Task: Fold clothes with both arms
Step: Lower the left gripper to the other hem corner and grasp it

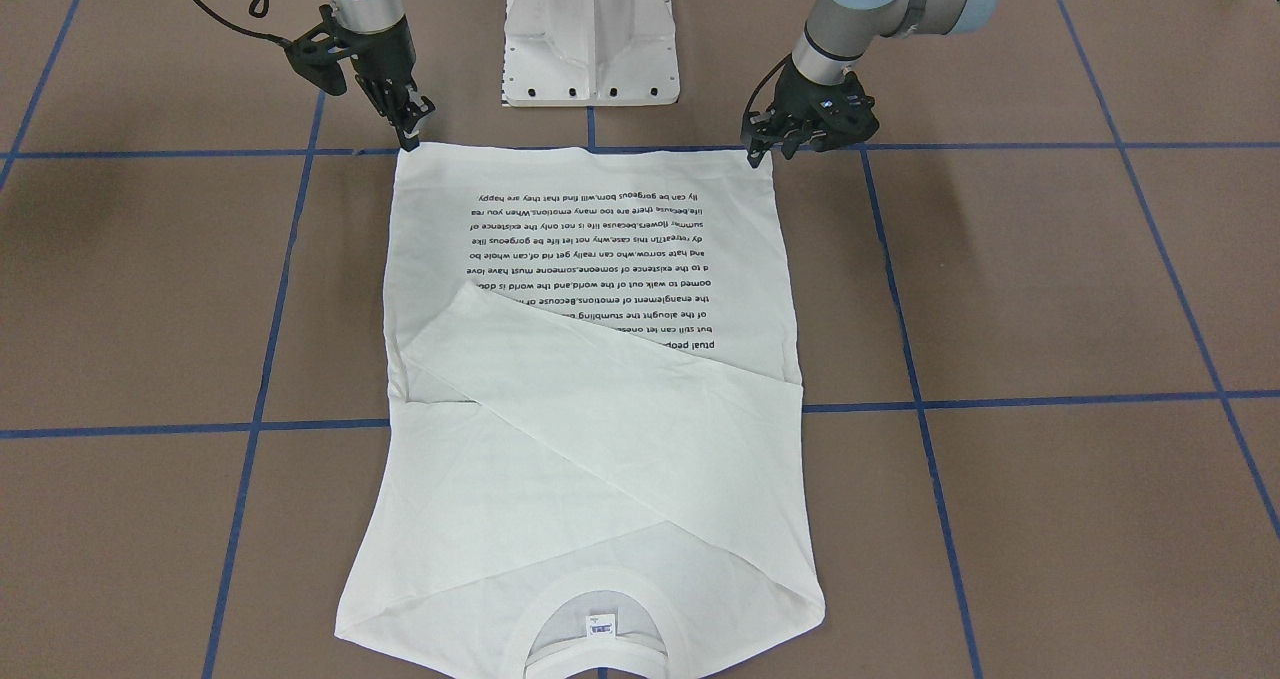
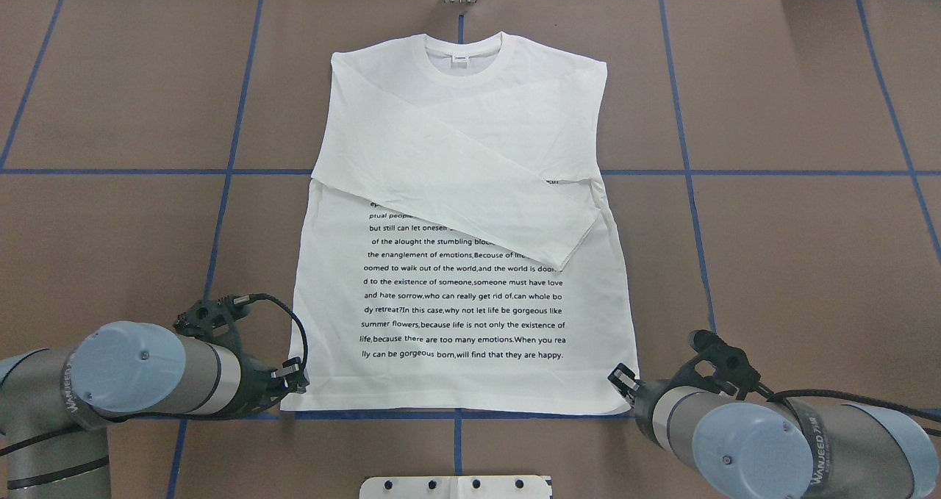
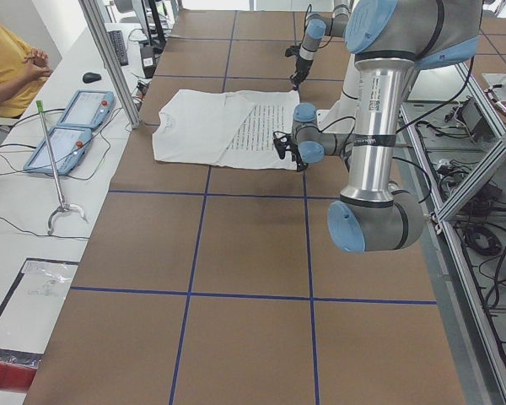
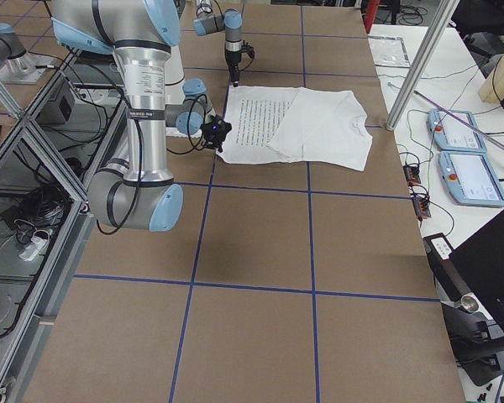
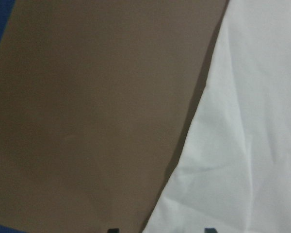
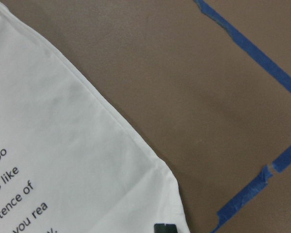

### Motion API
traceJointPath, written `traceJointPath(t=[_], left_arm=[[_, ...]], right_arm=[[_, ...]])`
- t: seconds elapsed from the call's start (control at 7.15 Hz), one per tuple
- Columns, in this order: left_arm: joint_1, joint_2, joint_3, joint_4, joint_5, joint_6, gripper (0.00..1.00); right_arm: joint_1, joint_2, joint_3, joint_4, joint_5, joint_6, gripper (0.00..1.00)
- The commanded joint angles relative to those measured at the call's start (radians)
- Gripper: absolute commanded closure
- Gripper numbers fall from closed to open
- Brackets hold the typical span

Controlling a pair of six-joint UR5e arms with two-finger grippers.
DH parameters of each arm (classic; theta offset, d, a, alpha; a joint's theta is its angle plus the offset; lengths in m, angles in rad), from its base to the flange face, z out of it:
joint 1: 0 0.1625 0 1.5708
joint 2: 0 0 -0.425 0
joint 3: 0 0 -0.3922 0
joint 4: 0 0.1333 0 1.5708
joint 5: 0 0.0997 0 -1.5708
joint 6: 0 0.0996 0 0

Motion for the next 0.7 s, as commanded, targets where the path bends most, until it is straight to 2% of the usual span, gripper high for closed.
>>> traceJointPath(t=[0.0, 0.14, 0.28, 0.42, 0.56], left_arm=[[0.02, 0.0, 0.003, 0.0, -0.002, 0.001, 0.47], [0.024, 0.0, 0.008, 0.0, -0.002, 0.001, 0.47], [0.029, 0.0, 0.008, 0.002, -0.002, 0.001, 0.53], [0.029, 0.001, 0.008, 0.002, -0.002, 0.001, 0.74], [0.029, 0.001, 0.008, 0.002, -0.005, 0.001, 1.0]], right_arm=[[0.0, 0.0, 0.0, 0.0, 0.001, 0.0, 1.0], [0.0, 0.0, 0.0, 0.0, 0.001, 0.0, 1.0], [0.0, 0.001, 0.001, 0.0, 0.001, 0.0, 1.0], [0.0, 0.001, 0.001, 0.0, 0.001, 0.0, 1.0], [0.0, 0.001, 0.001, 0.0, 0.001, 0.0, 1.0]])
